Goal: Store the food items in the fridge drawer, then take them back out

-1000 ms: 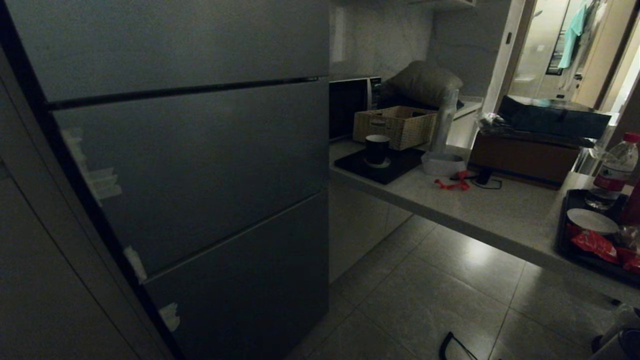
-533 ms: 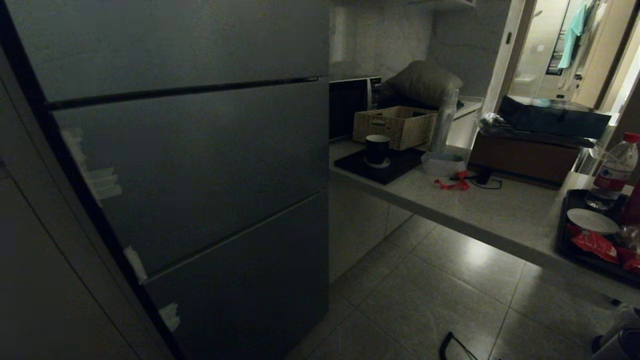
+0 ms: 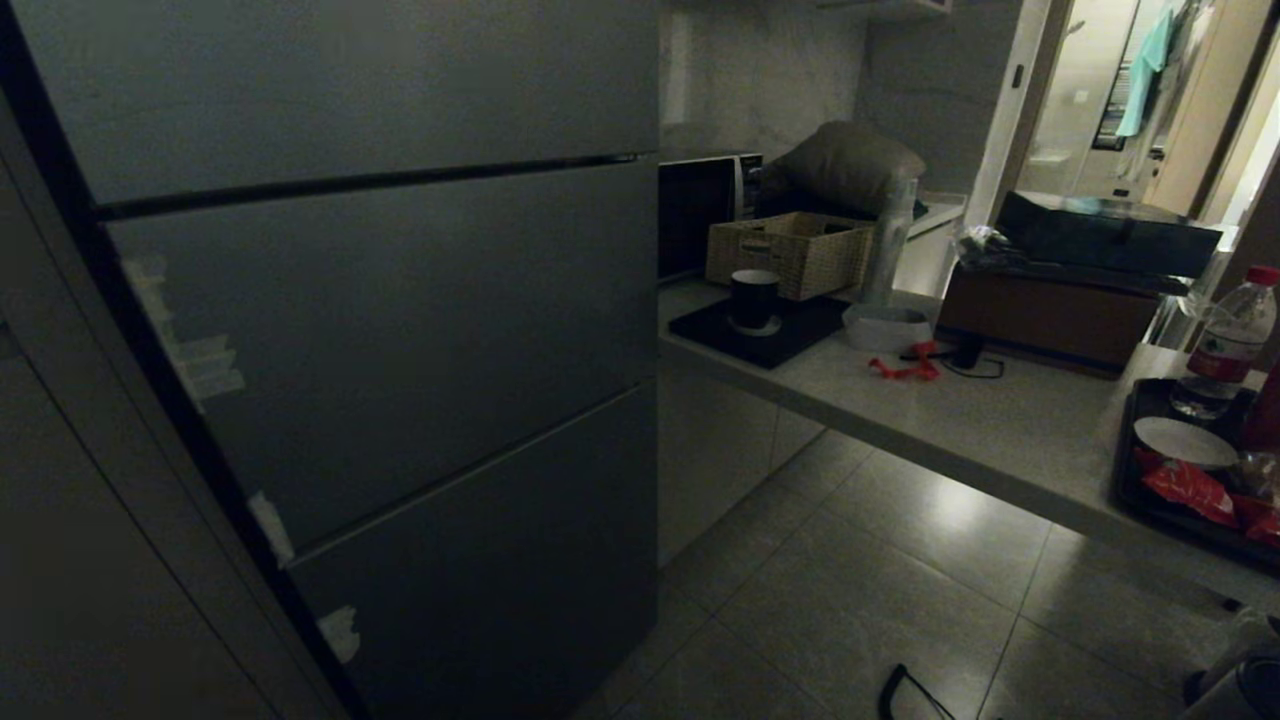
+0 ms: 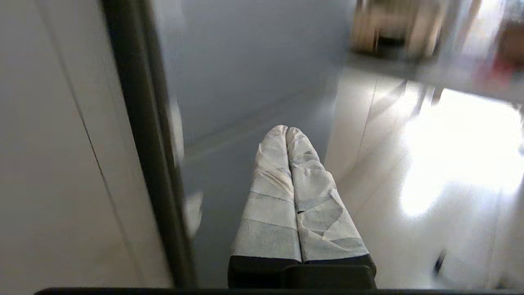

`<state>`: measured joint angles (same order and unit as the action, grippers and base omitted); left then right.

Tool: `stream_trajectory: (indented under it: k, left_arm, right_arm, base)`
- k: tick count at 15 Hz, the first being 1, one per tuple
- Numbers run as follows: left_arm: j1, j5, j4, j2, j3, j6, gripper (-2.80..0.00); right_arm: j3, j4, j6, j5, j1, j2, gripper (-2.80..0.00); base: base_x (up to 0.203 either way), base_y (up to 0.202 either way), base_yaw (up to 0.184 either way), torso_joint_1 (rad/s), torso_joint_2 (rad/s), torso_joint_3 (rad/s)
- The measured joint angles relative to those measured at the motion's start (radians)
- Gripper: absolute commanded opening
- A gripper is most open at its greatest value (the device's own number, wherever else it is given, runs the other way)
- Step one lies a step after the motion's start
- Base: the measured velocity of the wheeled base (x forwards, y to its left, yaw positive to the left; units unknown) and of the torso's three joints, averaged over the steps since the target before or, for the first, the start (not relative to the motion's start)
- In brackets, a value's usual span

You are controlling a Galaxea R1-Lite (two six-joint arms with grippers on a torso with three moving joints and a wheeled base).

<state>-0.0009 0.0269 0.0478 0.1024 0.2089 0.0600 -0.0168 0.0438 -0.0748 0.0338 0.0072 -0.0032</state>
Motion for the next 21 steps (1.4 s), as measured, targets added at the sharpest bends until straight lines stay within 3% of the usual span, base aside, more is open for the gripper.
stream_trajectory:
  k: [5, 8, 11, 13, 14, 18, 21]
  left_arm:
    - [0.007, 0.116, 0.104, 0.476, 0.365, 0.142, -2.80]
    - [0.056, 0.112, 0.228, 0.773, 0.469, 0.207, -2.80]
    - [0.266, -0.037, 0.335, 0.987, 0.540, 0.260, -2.80]
    - [0.403, -0.203, 0.357, 1.090, 0.594, 0.329, -2.80]
    - [0.428, -0.258, 0.360, 1.123, 0.605, 0.352, -2.80]
    - [0.445, -0.345, 0.371, 1.243, 0.625, 0.421, -2.80]
    - [0.443, -0.404, 0.375, 1.331, 0.673, 0.530, -2.80]
  right_arm:
    - [0.005, -0.020, 0.067, -0.035, 0.000, 0.001, -2.80]
    - [0.014, -0.047, 0.070, -0.034, 0.000, 0.001, -2.80]
    - [0.015, -0.050, 0.070, -0.035, 0.000, 0.001, -2.80]
    - [0.015, -0.050, 0.069, -0.035, 0.000, 0.001, -2.80]
    - [0.015, -0.050, 0.068, -0.034, 0.000, 0.001, -2.80]
    - [0.015, -0.051, 0.068, -0.034, 0.000, 0.001, -2.80]
    - [0.015, -0.051, 0.068, -0.034, 0.000, 0.001, -2.80]
  base:
    - [0.000, 0.000, 0.000, 0.000, 0.00, 0.000]
    - [0.000, 0.000, 0.000, 0.000, 0.00, 0.000]
    - [0.000, 0.000, 0.000, 0.000, 0.00, 0.000]
    - [0.000, 0.000, 0.000, 0.000, 0.00, 0.000]
    - [0.000, 0.000, 0.000, 0.000, 0.00, 0.000]
    - [0.000, 0.000, 0.000, 0.000, 0.00, 0.000]
    - [0.000, 0.000, 0.000, 0.000, 0.00, 0.000]
